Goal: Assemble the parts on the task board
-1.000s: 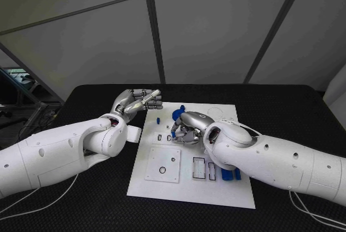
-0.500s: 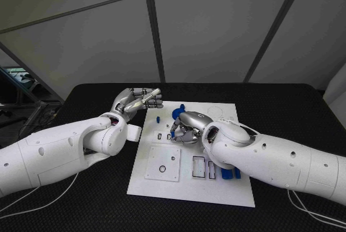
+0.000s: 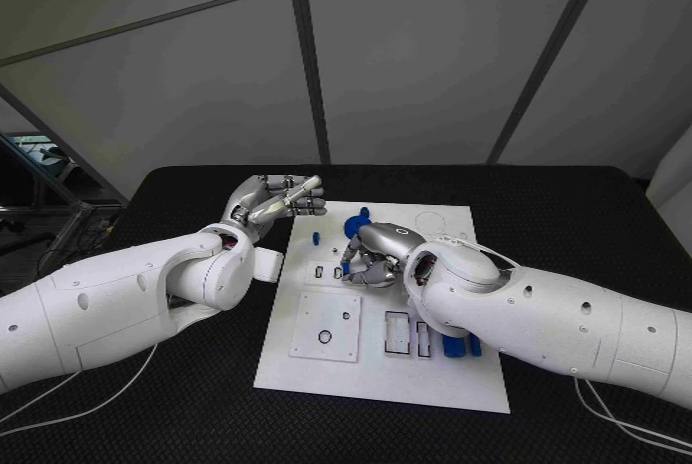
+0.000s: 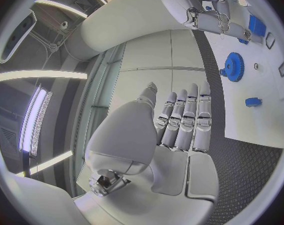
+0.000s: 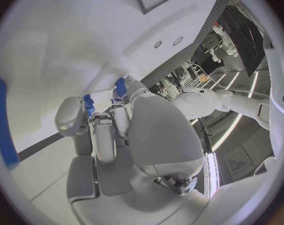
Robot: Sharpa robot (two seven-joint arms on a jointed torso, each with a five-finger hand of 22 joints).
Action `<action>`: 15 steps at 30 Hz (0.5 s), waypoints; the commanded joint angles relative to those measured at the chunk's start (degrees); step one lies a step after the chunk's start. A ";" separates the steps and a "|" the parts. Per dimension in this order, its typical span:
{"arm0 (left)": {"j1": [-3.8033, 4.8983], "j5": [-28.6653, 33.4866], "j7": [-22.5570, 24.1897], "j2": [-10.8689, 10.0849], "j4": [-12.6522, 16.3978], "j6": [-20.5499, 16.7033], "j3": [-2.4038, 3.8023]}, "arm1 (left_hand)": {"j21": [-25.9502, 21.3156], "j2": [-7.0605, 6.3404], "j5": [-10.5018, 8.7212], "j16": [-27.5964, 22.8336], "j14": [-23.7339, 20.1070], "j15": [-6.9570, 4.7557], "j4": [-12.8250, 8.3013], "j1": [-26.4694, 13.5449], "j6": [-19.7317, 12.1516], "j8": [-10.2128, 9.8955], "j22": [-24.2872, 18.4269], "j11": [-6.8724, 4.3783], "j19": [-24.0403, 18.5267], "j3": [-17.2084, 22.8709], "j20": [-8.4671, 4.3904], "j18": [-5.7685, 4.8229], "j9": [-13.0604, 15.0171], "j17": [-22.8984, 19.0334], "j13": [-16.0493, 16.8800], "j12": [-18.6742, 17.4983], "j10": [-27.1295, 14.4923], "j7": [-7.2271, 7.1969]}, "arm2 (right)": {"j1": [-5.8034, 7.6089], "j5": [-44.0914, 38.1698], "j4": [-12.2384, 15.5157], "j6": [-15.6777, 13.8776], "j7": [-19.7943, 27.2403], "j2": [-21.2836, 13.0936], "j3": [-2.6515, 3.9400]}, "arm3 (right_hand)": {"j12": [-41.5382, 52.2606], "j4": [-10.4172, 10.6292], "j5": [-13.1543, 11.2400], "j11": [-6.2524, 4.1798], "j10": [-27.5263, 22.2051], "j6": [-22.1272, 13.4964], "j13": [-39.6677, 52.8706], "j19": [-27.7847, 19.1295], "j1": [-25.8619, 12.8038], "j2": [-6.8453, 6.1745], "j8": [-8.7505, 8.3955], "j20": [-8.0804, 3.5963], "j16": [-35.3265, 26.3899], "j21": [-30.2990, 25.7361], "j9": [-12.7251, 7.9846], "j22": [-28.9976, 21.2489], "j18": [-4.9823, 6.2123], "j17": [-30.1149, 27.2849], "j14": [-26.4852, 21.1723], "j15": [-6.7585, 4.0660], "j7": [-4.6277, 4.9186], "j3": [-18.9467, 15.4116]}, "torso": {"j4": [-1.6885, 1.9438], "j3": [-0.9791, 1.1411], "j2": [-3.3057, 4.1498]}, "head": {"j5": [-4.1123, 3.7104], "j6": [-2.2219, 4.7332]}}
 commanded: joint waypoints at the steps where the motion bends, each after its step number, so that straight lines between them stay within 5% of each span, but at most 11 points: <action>1: 0.11 -0.32 0.19 0.06 0.03 0.64 0.05 | -0.25 0.18 -0.01 -0.38 -0.39 0.02 -0.27 0.22 0.09 -0.31 -0.06 0.07 -0.49 -0.05 0.00 -1.58 -0.06 0.06 -0.03 -0.21 0.16 0.11 | -0.13 -0.74 -0.11 2.50 -1.24 -0.13 -0.22 | -0.17 -0.09 -0.07 0.06 -0.40 -0.43 -0.06 -0.48 -0.23 -0.60 -0.34 -0.01 -0.26 -0.38 -0.07 -0.09 0.35 12.66 5.49 0.23 0.12 -0.19 | 0.00 -0.02 0.00 | -0.01 0.01; 15: 0.11 -0.32 0.15 0.00 0.01 0.70 0.05 | -0.25 0.18 -0.01 -0.38 -0.39 0.02 -0.27 0.22 0.09 -0.31 -0.06 0.07 -0.49 -0.05 0.00 -1.58 -0.06 0.06 -0.03 -0.21 0.16 0.11 | -0.13 -1.63 -0.17 2.76 -1.59 -0.20 -0.23 | -0.84 -0.36 -0.09 0.67 -1.13 -2.22 -0.64 -0.81 -0.61 -1.82 -1.22 0.43 -0.37 -0.79 -0.46 -0.66 0.44 12.50 5.44 0.73 0.81 -0.38 | 0.03 -0.02 0.02 | -0.07 -0.15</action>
